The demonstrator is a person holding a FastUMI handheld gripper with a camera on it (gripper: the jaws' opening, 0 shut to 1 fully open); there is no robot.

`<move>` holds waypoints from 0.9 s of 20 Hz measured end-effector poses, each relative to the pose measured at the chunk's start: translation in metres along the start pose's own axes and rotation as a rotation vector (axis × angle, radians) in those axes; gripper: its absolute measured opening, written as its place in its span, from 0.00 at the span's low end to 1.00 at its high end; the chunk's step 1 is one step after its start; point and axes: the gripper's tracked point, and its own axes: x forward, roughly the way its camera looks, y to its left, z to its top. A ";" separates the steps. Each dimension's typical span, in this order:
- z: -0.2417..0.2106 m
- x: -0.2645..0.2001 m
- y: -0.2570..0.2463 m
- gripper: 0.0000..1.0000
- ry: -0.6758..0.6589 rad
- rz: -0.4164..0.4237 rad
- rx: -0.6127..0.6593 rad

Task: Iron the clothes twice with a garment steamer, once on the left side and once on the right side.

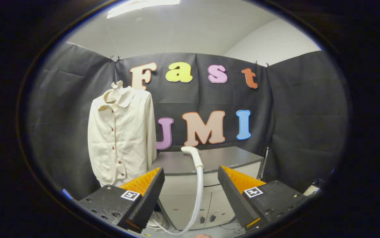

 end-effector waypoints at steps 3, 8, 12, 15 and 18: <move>0.004 -0.003 0.006 0.98 -0.011 -0.020 0.014; 0.008 0.003 0.009 0.98 -0.014 -0.064 0.010; 0.010 0.025 0.001 0.98 -0.004 -0.053 0.009; 0.012 0.054 -0.010 0.98 0.030 -0.025 0.007; 0.021 0.094 -0.022 0.98 0.033 -0.007 -0.001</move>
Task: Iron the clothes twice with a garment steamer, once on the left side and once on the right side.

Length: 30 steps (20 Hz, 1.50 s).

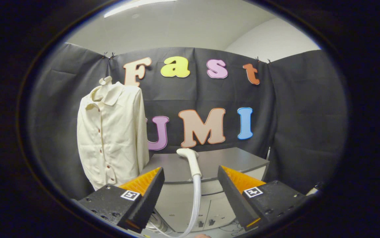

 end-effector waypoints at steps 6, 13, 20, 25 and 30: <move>0.013 0.091 -0.016 0.98 0.027 0.028 -0.001; 0.004 0.198 -0.006 0.98 0.159 0.064 0.039; -0.022 0.268 0.000 0.97 0.391 0.099 0.045; -0.026 0.283 0.002 0.94 0.550 0.147 0.149; -0.036 0.294 0.009 0.81 0.670 0.128 0.167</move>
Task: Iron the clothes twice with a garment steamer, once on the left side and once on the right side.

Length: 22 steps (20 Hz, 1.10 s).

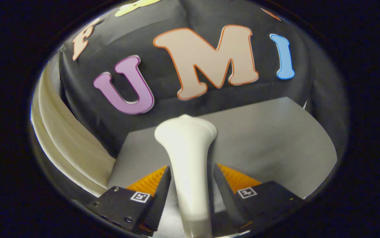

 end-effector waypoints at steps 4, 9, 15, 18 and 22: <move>-0.002 0.003 0.000 0.54 0.044 -0.027 -0.030; 0.002 -0.002 0.002 0.41 -0.010 0.015 -0.082; -0.011 -0.032 0.004 0.39 -0.103 -0.028 -0.125; -0.030 -0.057 0.009 0.38 -0.168 -0.058 -0.145; -0.062 -0.089 0.017 0.37 -0.242 -0.067 -0.125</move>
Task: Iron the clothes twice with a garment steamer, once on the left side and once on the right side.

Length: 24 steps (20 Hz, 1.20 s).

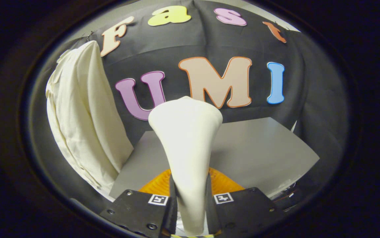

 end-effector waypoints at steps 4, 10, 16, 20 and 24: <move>-0.018 -0.056 0.003 0.35 -0.068 -0.039 0.032; -0.027 -0.141 0.013 0.35 -0.149 -0.074 0.105; -0.020 -0.208 0.058 0.34 -0.224 -0.084 0.084; -0.008 -0.232 0.108 0.34 -0.277 -0.052 0.057; 0.001 -0.238 0.172 0.34 -0.312 0.017 0.038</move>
